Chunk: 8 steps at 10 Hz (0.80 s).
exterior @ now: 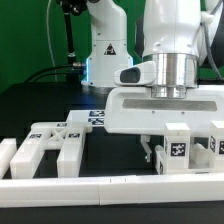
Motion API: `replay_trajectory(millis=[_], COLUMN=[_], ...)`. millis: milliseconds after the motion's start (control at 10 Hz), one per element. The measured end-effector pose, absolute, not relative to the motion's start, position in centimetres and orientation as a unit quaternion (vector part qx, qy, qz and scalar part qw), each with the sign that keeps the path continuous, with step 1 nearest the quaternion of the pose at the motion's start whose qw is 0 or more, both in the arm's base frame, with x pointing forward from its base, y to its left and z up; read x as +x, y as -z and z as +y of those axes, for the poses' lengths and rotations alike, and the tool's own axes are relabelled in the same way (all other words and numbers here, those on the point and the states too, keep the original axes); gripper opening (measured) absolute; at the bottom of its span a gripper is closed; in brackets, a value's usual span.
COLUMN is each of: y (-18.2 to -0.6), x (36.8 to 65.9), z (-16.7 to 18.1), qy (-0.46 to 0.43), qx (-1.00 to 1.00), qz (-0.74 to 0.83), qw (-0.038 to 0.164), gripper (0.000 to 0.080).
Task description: Assemble chair
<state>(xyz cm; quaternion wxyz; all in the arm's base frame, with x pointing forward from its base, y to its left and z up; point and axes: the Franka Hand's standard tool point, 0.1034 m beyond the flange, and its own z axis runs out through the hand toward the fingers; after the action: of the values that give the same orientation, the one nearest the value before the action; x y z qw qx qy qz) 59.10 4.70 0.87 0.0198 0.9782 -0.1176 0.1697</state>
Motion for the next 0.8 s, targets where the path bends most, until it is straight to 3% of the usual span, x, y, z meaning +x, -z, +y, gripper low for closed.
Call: replay_trajectory(millis=[800], y=[-0.87], x=[59.10], z=[4.70], qy=[-0.170], qx=[0.978], qz=[-0.118], qw=[0.020], gripper=[0.0318])
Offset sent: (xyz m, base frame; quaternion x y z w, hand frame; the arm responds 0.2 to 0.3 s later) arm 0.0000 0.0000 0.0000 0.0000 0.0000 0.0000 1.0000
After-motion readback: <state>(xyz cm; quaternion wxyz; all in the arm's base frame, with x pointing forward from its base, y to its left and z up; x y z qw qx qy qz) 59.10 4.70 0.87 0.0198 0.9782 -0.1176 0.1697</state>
